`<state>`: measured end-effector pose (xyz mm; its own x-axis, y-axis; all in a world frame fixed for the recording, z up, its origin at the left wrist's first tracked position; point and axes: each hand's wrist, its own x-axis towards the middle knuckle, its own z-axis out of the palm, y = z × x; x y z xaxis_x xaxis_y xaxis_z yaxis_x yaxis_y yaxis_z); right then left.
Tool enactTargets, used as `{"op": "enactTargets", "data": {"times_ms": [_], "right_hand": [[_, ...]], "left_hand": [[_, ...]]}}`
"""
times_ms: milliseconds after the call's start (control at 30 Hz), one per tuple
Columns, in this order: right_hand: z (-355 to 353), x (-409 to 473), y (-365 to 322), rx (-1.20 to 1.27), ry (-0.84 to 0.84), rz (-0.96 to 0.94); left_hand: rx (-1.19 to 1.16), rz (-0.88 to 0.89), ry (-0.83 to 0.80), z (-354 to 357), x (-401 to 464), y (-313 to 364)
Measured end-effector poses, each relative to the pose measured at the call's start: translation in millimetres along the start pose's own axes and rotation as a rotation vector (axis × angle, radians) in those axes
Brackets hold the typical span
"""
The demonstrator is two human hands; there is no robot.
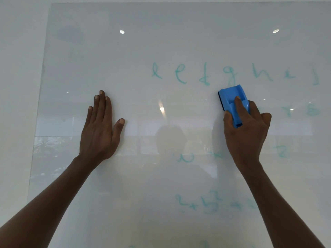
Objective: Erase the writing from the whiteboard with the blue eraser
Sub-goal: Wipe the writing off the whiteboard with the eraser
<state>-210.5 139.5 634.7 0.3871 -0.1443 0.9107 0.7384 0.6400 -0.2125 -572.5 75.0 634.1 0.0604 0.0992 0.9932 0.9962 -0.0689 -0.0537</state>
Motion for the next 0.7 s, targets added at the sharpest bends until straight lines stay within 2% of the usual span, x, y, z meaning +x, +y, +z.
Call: {"op": "enactTargets", "data": {"times_ms": [100, 233, 700], "right_hand": [[8.4, -5.5, -18.4, 0.003, 0.051, 0.11], [23.0, -12.2, -47.4, 0.019, 0.055, 0.144], [86.9, 15.1, -153.9, 0.0, -0.091, -0.064]], "left_hand": [[-0.002, -0.001, 0.003, -0.2, 0.7, 0.5], [-0.005, 0.003, 0.008, 0.5, 0.2, 0.0], [-0.02, 0.013, 0.021, 1.4, -0.5, -0.3]]}}
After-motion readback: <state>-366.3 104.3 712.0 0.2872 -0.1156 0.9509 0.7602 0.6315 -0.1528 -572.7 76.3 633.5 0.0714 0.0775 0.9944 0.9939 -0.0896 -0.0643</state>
